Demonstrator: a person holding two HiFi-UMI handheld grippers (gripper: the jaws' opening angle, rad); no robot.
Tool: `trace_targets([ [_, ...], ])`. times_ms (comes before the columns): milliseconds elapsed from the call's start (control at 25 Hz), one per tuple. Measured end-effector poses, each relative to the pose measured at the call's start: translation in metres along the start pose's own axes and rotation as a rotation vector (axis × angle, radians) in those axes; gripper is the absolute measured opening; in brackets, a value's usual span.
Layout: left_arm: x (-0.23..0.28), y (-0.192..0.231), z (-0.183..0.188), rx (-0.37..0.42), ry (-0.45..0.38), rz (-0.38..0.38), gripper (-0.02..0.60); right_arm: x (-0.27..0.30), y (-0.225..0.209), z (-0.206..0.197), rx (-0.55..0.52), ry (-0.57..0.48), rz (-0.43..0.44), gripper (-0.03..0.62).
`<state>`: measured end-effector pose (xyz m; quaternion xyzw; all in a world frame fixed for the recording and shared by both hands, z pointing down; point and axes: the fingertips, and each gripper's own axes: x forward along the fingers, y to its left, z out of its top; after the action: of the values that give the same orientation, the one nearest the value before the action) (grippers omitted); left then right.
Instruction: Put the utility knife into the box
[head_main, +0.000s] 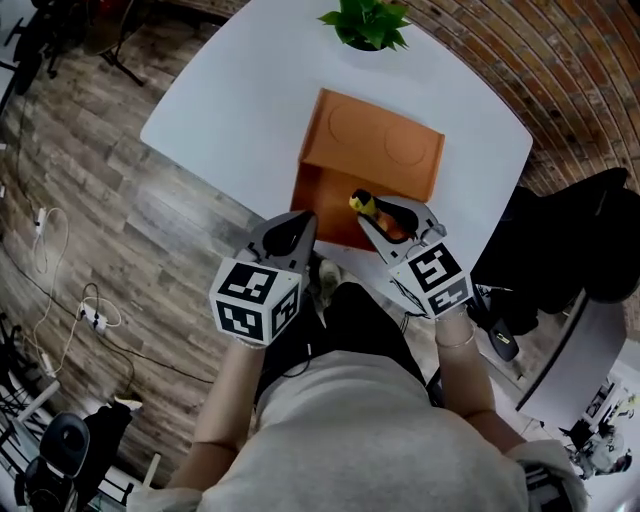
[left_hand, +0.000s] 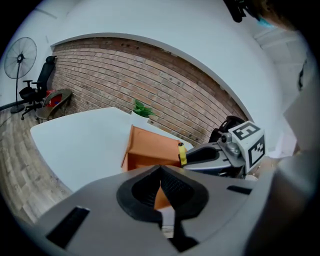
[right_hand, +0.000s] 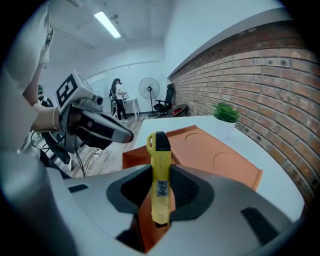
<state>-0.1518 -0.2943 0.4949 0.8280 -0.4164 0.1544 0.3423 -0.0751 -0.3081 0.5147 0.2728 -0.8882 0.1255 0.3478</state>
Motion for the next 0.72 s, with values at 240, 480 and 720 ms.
trace_targets([
  [240, -0.004, 0.006, -0.006, -0.037, -0.002, 0.001, 0.006, 0.031, 0.016, -0.011, -0.045, 0.117, 0.099, 0.112],
  [480, -0.007, 0.010, -0.009, -0.051, -0.005, 0.003, 0.006, 0.053, 0.023, -0.025, -0.092, 0.250, 0.097, 0.112],
  [720, -0.008, 0.014, -0.008, -0.062, -0.012, 0.002, 0.006, 0.065, 0.018, -0.053, -0.133, 0.424, 0.035, 0.114],
])
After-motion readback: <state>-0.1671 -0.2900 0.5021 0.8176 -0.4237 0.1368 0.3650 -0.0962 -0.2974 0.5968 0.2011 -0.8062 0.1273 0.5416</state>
